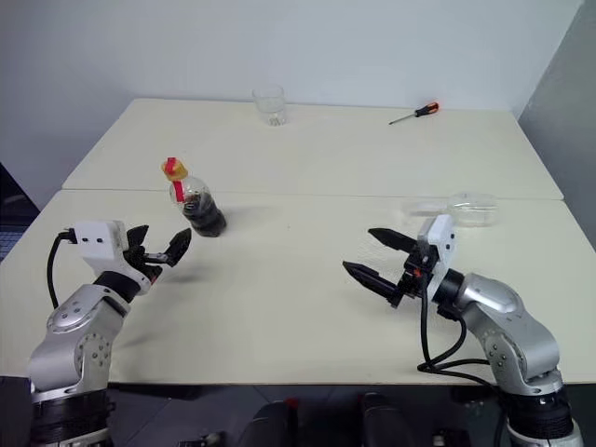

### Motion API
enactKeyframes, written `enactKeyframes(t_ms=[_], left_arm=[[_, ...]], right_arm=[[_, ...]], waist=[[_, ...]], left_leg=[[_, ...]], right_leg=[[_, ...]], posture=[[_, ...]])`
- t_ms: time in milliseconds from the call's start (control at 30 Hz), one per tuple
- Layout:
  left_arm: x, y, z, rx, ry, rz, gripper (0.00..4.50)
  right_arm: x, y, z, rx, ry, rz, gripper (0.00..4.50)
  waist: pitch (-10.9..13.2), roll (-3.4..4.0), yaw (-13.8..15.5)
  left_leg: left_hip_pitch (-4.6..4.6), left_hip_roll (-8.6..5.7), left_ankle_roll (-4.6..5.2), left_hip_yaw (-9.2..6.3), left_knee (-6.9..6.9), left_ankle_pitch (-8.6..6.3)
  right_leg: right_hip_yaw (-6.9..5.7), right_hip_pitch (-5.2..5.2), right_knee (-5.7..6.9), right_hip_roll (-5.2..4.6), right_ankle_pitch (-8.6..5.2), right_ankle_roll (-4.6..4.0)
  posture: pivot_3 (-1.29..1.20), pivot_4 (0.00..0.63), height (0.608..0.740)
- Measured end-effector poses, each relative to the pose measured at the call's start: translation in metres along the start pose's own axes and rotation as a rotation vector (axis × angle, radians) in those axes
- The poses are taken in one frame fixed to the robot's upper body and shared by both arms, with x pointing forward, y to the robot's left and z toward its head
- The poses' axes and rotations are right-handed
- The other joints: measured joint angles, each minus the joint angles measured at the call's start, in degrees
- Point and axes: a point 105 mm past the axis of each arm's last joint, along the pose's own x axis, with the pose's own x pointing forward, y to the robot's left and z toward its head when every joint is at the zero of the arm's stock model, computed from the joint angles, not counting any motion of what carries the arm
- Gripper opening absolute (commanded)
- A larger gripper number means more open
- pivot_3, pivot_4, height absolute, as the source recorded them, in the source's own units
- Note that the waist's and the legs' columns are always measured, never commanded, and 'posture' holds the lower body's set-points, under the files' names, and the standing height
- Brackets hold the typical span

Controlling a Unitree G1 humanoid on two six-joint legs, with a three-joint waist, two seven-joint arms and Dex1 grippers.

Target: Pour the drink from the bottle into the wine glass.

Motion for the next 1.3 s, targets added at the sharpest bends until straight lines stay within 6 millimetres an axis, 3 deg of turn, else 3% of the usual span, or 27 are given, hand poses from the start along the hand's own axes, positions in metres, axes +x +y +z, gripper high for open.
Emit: enactKeyframes(t_ms=[400,1300], left_arm=[[0.029,-0.016,-0.002,-0.012,-0.031,-0.039,4.45],[0.096,-0.023,0.008,-0.016,-0.119,-0.034,4.45]], right_arm=[[0.018,0.001,0.009,0.003,-0.041,0.046,4.5],[0.032,0.004,0.014,0.033,-0.085,0.036,4.5]], waist=[[0.0,0.0,0.03],[0.0,-0.01,0.03]], left_leg=[[-0.03,0.0,0.0,-0.05,0.02,0.0],[-0.08,-0.08,0.0,-0.08,0.05,0.0]], right_leg=[[-0.05,0.0,0.01,-0.02,0.01,0.0],[-0.16,-0.01,0.03,-0.02,0.01,0.0]], posture=[[0.0,0.15,0.74],[0.0,0.15,0.74]])
